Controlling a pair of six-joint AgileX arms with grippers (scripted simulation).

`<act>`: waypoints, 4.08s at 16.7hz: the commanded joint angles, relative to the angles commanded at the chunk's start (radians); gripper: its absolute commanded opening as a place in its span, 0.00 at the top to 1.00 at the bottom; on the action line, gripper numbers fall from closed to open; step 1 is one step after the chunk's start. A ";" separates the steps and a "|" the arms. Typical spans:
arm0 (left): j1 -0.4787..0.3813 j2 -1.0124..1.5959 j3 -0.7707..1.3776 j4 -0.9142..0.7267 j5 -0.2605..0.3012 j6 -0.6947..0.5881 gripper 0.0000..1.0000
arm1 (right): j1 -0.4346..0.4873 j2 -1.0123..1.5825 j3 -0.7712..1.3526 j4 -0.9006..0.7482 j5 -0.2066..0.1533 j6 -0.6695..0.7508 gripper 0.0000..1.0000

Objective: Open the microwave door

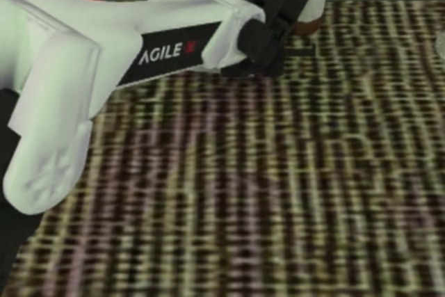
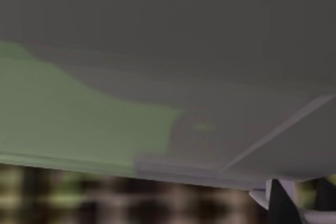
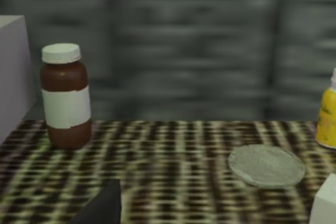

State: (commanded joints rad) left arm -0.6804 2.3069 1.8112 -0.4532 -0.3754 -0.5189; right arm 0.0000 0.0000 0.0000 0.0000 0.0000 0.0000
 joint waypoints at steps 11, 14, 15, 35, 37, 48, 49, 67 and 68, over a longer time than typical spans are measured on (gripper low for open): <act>-0.008 -0.002 -0.015 0.009 0.009 0.008 1.00 | 0.000 0.000 0.000 0.000 0.000 0.000 0.00; 0.001 -0.038 -0.073 0.045 0.030 0.046 1.00 | 0.000 0.000 0.000 0.000 0.000 0.000 0.00; 0.004 -0.048 -0.089 0.056 0.037 0.056 1.00 | 0.000 0.000 0.000 0.000 0.000 0.000 0.00; 0.006 -0.057 -0.101 0.066 0.042 0.063 1.00 | 0.000 0.000 0.000 0.000 0.000 0.000 0.00; 0.006 -0.057 -0.101 0.066 0.042 0.063 1.00 | 0.000 0.000 0.000 0.000 0.000 0.000 0.00; 0.014 -0.107 -0.190 0.120 0.086 0.124 1.00 | 0.000 0.000 0.000 0.000 0.000 0.000 0.00; 0.015 -0.112 -0.197 0.126 0.090 0.130 1.00 | 0.000 0.000 0.000 0.000 0.000 0.000 0.00; 0.016 -0.113 -0.198 0.127 0.090 0.130 1.00 | 0.000 0.000 0.000 0.000 0.000 0.000 0.00; 0.016 -0.113 -0.198 0.127 0.090 0.130 1.00 | 0.000 0.000 0.000 0.000 0.000 0.000 0.00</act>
State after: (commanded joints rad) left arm -0.6649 2.1939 1.6135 -0.3262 -0.2850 -0.3888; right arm 0.0000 0.0000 0.0000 0.0000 0.0000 0.0000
